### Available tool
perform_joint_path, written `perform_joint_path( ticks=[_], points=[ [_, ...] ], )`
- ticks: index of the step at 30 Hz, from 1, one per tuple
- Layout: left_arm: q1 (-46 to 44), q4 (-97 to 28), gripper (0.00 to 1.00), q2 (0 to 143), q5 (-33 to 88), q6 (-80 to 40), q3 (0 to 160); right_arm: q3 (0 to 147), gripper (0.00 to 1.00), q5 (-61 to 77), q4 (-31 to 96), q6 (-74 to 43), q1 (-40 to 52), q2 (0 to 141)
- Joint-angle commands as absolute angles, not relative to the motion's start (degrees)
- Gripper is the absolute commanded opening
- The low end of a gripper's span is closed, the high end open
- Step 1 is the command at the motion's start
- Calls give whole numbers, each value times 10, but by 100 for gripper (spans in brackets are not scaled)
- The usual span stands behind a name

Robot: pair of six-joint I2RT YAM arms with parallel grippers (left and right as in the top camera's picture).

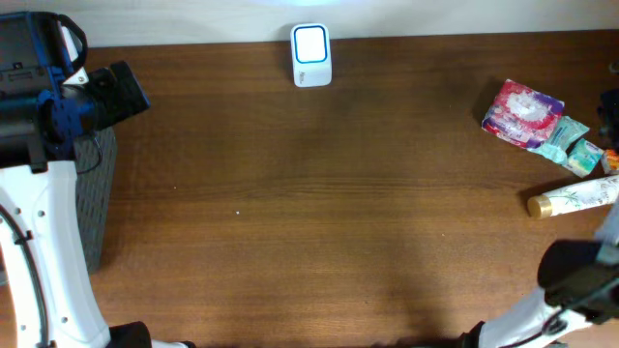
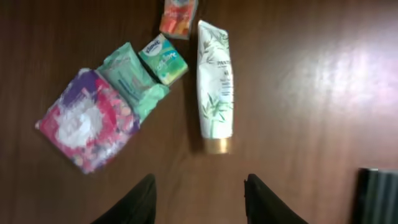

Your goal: Scan the item barcode

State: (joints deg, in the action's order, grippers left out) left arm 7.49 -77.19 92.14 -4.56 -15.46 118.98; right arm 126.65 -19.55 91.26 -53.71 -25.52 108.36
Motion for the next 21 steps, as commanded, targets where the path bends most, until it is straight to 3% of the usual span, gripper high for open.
perform_joint_path(
  ticks=[1,4,5,6,9,14,21],
  points=[
    [77,-773,99,917,-48,-158,1192,1273,41,-318,966,-555,-174,1026],
    [77,-773,99,917,-48,-158,1192,1267,45,-346,973,-557,-76,962],
    [77,-773,99,917,-48,-158,1192,1267,62,-345,973,-547,-14,926],
    [77,-773,99,917,-48,-158,1192,1267,71,-345,973,-524,23,908],
    [77,-773,99,917,-48,-158,1192,1267,87,-298,973,-405,136,850],
    [77,-773,99,917,-48,-158,1192,1267,89,-140,973,-313,181,745],
    [77,-773,99,917,-48,-158,1192,1265,90,-40,973,-237,181,611]
  ],
)
